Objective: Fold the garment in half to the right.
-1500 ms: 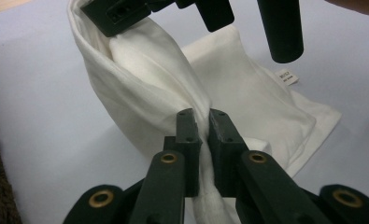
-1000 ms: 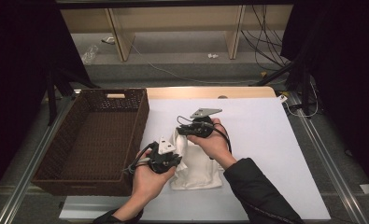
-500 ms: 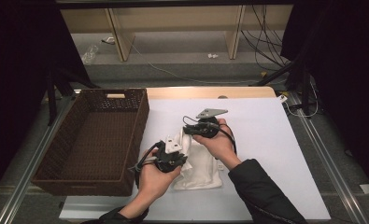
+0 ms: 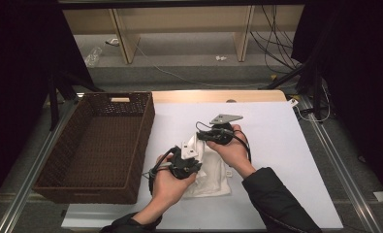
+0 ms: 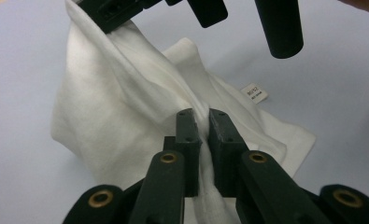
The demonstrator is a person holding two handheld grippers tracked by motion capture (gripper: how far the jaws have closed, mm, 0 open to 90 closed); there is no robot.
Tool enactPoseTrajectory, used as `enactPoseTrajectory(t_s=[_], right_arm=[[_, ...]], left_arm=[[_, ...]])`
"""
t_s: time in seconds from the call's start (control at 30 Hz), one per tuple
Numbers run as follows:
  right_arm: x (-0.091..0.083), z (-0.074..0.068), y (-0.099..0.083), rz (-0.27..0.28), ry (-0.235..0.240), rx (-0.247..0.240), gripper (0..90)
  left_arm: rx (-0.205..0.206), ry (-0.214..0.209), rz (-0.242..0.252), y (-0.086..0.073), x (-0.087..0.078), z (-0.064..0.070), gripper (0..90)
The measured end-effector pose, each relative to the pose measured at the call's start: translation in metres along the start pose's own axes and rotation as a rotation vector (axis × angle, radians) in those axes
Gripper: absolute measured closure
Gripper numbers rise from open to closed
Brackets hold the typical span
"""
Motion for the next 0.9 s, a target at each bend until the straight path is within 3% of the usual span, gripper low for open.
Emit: enactPoseTrajectory(t_s=[0.9], right_arm=[[-0.010,0.016,-0.013,-0.005,-0.047,0.030,86.5]], left_arm=[[0.003,-0.015,-0.003,0.001,0.017,0.009,82.7]])
Point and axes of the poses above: each handheld gripper's, and its own axes: x roughly forward along the jaws, y roughly out of its top, z roughly to its right, the point moved 1 cm from there along x, roughly forward along the jaws, and after that the axes turned 13 degrees about z, right-handed, at the moved point
